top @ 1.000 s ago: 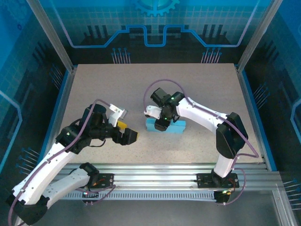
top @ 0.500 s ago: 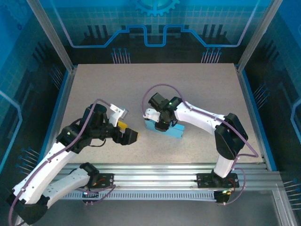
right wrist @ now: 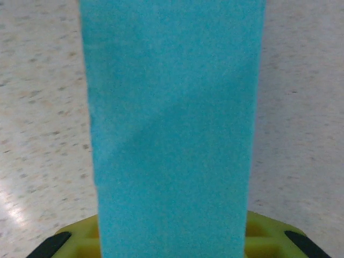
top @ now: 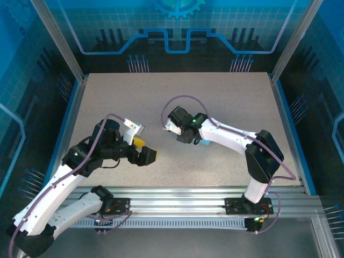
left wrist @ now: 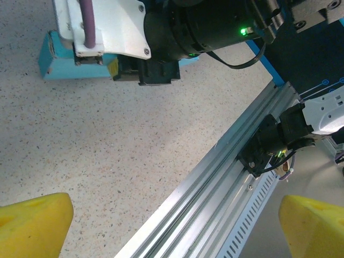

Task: Fold the paper box

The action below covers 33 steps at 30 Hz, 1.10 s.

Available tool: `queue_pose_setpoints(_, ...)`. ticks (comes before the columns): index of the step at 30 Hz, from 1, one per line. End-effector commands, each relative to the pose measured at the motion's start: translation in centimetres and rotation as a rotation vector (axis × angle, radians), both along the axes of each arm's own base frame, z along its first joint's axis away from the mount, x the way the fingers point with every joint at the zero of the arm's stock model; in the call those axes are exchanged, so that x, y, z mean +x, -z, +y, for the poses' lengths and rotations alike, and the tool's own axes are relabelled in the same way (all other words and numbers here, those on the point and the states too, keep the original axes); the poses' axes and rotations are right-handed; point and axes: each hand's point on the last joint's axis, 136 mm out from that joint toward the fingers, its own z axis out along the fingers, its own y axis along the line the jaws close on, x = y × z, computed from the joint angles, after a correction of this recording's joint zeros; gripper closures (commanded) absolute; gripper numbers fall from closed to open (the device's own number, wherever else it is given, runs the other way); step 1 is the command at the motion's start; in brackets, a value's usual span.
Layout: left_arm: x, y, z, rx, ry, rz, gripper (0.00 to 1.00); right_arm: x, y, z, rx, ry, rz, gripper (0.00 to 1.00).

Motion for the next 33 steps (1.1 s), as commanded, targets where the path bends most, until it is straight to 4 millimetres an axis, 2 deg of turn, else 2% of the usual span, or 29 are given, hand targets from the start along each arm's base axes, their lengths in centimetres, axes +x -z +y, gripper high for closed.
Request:
queue_pose_setpoints(1, 0.3, -0.3, 0.2, -0.001, -0.004, -0.033, 0.01, 3.1, -0.6, 0.3, -0.062, 0.020, -0.157, 0.69)
queue_pose_setpoints(7, 0.5, -0.8, 0.6, -0.006, -0.034, -0.072, 0.01, 6.4, 0.3, 1.2, -0.131, -0.008, -0.330, 0.68)
queue_pose_setpoints(14, 0.7, -0.6, 0.9, 0.002, -0.054, -0.069, 0.01, 7.2, 1.9, 2.5, -0.169, -0.050, -0.408, 0.60)
queue_pose_setpoints(18, 0.9, -0.5, 0.9, 0.007, -0.064, -0.066, 0.01, 6.7, 2.7, 2.7, -0.166, -0.064, -0.404, 0.58)
queue_pose_setpoints(21, 1.0, -0.4, 0.9, 0.009, -0.069, -0.057, 0.01, 6.1, 2.9, 2.9, -0.139, -0.062, -0.378, 0.50)
queue_pose_setpoints(30, 1.2, -0.1, 0.8, 0.013, -0.077, -0.035, 0.01, 2.3, 3.6, 3.7, 0.008, -0.038, -0.255, 0.35)
queue_pose_setpoints(33, 1.4, 0.0, 0.7, 0.011, -0.083, -0.026, 0.01, 1.2, 3.6, 3.8, 0.055, -0.027, -0.224, 0.33)
